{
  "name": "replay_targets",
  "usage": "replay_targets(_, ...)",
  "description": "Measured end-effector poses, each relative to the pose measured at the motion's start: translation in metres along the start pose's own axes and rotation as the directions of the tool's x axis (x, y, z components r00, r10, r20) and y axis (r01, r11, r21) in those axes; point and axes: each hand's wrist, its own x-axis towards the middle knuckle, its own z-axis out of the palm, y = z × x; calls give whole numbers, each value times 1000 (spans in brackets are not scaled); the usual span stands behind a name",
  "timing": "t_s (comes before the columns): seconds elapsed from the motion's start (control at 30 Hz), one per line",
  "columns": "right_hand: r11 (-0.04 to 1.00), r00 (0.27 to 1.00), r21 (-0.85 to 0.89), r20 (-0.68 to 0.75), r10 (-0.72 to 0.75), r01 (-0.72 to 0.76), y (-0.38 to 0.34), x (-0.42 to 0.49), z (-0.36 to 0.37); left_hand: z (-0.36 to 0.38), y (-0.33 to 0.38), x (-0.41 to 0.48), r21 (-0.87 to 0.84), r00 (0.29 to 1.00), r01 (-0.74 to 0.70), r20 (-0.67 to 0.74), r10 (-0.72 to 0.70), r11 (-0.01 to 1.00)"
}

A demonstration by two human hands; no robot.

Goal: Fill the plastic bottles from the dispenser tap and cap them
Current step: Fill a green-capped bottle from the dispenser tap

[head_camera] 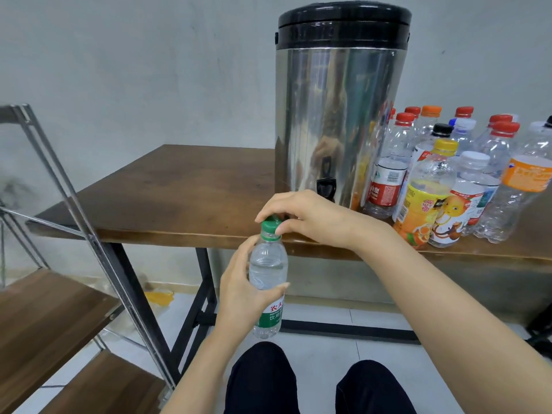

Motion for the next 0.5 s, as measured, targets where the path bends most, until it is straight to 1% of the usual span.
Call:
replay_targets(0.13, 999, 999, -22, 17, 28, -28, -2, 4, 2, -3, -1, 1, 28, 1000, 14, 6, -14, 1000)
replay_targets(0.23, 995, 997, -81, 37, 62, -59, -4, 7, 3, -3, -3, 2, 45, 1000, 19, 11, -19, 999)
replay_targets(0.37, 971, 986, -173, 11, 169, -165, -4, 10, 6, -4, -3, 2, 51, 1000, 18, 12, -19, 999)
replay_targets(0.43, 978, 988, -142, -1, 154, -153, -3, 9, 5, -4, -4, 2, 49, 1000, 22, 11, -23, 999)
replay_targets(0.5, 991, 992, -55, 25, 124, -122, -3, 8, 1, -5, -6, 4, 47, 1000, 21, 12, -22, 999)
